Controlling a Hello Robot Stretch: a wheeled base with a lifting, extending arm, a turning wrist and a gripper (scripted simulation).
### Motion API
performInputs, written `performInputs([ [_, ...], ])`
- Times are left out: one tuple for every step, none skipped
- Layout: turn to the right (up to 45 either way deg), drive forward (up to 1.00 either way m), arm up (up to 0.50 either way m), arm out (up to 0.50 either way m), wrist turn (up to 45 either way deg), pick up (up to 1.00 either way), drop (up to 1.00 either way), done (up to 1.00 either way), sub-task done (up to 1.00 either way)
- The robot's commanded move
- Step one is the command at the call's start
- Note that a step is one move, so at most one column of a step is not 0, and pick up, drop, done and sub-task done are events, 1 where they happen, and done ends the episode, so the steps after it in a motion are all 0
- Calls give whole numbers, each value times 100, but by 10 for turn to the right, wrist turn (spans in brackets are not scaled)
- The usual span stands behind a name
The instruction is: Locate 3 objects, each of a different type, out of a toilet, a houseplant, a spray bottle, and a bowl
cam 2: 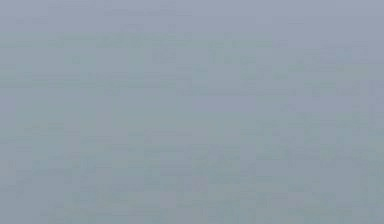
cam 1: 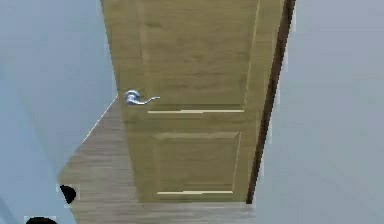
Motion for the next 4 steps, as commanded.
performInputs([
  [0, 60, 0, 0, 0, 0, 0, 0, 0],
  [-450, 0, 0, 0, 0, 0, 0, 0, 0],
  [-150, 0, 0, 0, 0, 0, 0, 0, 0],
  [0, 35, 0, 0, 0, 0, 0, 0, 0],
])
